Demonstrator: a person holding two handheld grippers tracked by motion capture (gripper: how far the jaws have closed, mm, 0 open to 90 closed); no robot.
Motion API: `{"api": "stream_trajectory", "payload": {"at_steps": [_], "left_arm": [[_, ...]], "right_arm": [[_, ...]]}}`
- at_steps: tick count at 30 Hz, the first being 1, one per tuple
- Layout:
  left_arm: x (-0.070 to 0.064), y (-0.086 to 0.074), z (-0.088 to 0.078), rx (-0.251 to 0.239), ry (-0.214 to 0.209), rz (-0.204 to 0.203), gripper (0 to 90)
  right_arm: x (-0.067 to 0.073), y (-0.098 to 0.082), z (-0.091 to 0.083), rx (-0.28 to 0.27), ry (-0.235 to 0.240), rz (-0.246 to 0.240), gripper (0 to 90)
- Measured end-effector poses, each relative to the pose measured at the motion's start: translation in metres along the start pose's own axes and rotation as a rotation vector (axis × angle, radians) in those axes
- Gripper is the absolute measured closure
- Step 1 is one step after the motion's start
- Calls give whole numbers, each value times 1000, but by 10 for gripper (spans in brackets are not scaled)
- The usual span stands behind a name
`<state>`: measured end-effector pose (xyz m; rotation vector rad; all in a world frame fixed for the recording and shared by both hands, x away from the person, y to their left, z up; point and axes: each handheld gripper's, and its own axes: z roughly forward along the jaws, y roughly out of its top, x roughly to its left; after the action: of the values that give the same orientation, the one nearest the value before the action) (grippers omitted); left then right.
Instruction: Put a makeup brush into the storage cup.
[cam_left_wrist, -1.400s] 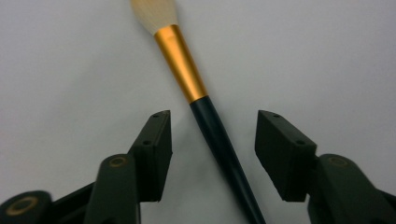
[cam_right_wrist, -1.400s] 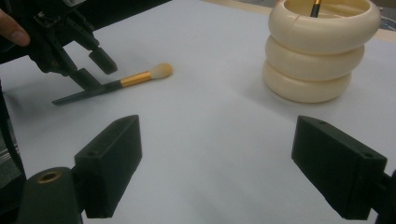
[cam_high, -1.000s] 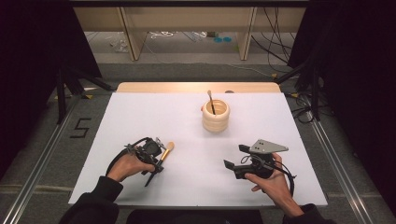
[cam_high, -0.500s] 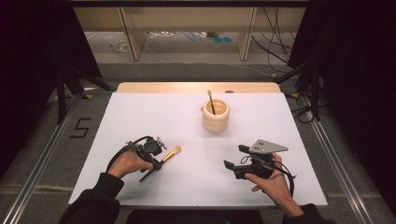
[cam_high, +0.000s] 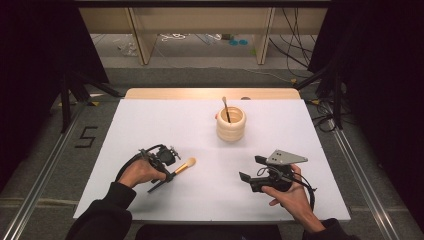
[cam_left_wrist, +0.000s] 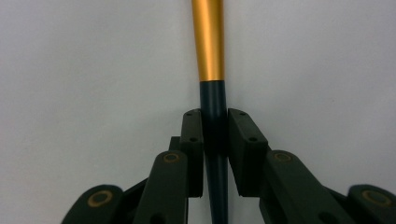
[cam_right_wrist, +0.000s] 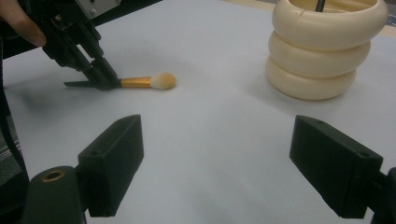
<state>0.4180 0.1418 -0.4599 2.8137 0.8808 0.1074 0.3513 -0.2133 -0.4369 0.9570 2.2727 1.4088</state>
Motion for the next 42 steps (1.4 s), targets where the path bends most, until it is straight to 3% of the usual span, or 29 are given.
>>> {"api": "stream_trajectory", "payload": {"at_steps": [4,14,21,24,25,28,29,30,32,34,35,36,37,38,39,42], "left_arm": [[-3,0,0,-8,19,30,780],[2,-3,-6,-91,-25,25,781],[2,-3,-20,-227,-14,-6,781],[-4,-1,-25,-315,-46,-81,781],[-2,0,-27,-332,-48,-42,781],[-1,0,-30,-386,-70,-42,781],[-3,0,-29,-423,-74,-60,781],[-1,-1,-31,-415,-70,-44,781],[0,-2,-32,-443,-82,-50,781],[-1,-2,-32,-460,-97,-74,781],[-4,-2,-31,-499,-98,-118,781],[-2,-3,-33,-486,-107,-86,781],[-4,-2,-31,-521,-127,-121,781],[-6,-2,-32,-538,-118,-134,781],[-6,-2,-33,-540,-122,-120,781],[-10,-1,-34,-575,-133,-139,781]], "right_arm": [[0,0,0,1,2,2,183],[0,0,-1,5,7,6,185],[-1,0,0,-5,14,11,184],[-1,0,0,-12,12,20,184],[-1,0,0,-18,14,23,183],[-2,0,-1,-2,15,23,182],[-2,0,0,-7,18,28,182],[-2,0,0,-6,18,29,183],[-2,0,0,-5,17,29,182],[-2,0,0,-7,18,31,182],[-2,0,0,-15,19,38,181],[-2,0,0,-17,23,46,181],[-2,0,1,-20,20,45,180],[-2,0,1,-12,17,47,179],[-1,0,1,2,29,64,179],[-2,0,3,-32,24,61,177]]}}
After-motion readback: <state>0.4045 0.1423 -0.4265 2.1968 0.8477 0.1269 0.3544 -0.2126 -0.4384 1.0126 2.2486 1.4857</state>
